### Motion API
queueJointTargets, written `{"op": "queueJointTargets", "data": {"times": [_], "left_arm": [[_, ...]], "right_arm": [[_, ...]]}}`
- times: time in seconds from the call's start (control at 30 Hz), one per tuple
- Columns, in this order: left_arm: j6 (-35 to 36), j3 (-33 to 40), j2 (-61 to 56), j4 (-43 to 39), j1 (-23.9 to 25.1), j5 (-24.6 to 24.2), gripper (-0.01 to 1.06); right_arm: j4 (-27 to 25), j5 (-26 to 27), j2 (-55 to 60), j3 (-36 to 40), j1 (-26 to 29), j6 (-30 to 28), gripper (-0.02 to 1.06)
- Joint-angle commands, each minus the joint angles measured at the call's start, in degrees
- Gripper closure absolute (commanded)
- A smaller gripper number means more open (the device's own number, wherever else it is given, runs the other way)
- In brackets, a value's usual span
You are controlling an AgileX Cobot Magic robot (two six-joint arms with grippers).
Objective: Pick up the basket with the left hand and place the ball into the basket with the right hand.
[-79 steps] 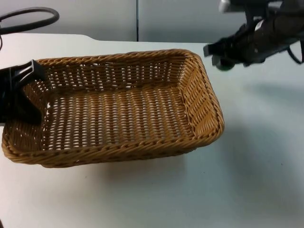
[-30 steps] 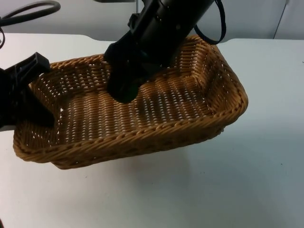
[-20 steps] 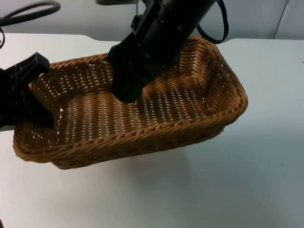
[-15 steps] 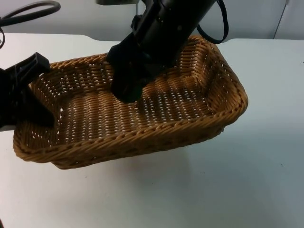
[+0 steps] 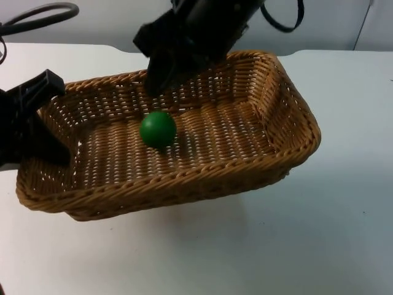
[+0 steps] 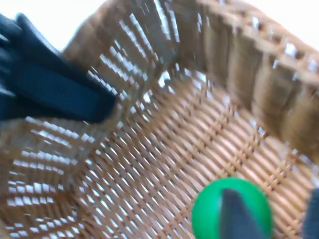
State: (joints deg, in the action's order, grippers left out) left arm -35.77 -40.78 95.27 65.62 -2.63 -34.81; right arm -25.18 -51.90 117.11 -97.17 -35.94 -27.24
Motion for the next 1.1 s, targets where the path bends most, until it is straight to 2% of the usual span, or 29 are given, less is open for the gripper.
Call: {"op": "queueJointTargets", "data": {"times": [0.0,0.03,0.07,0.23,0.43,0.5,0.6,0.7,0.8,1.07], "left_arm": [[0.2,0.0,-0.8,0.8,0.2,-1.9,1.05],[0.2,0.0,-0.8,0.8,0.2,-1.9,1.05],[0.2,0.0,-0.8,0.6,0.2,-2.0,1.05],[-0.3,0.0,-0.8,-0.2,0.2,-2.0,1.05],[-0.3,0.0,-0.8,0.3,0.2,-1.7,1.05],[-0.3,0.0,-0.8,1.9,0.2,-1.1,1.05],[-1.9,0.0,-0.8,1.9,0.2,0.0,1.05],[-7.2,-0.1,-0.8,1.8,0.2,1.7,1.05],[-7.8,-1.8,0.4,-0.1,0.2,1.7,1.05],[-6.9,-8.4,6.3,-2.6,0.2,-1.1,1.05]], "right_arm": [[-0.2,-0.2,-3.4,-1.5,-0.1,0.1,0.91],[-0.2,-0.6,-5.0,-2.3,-0.1,-0.2,1.03],[-0.2,-0.5,-6.4,-3.3,-0.1,-0.3,1.05],[-0.2,-0.7,-14.2,-8.1,-0.1,0.3,1.05],[-0.2,-1.1,-20.6,-9.0,-0.1,0.3,1.05],[-0.2,-3.2,-23.1,-9.0,-0.1,0.3,1.05],[-0.2,-5.8,-23.9,-9.0,-0.1,0.5,1.05],[-0.2,-9.6,-24.0,-8.9,-0.1,1.2,1.05],[0.0,-11.1,-24.0,-8.9,-0.1,1.6,1.05],[-0.1,-11.2,-24.0,-8.9,-0.1,1.6,1.05]]}}
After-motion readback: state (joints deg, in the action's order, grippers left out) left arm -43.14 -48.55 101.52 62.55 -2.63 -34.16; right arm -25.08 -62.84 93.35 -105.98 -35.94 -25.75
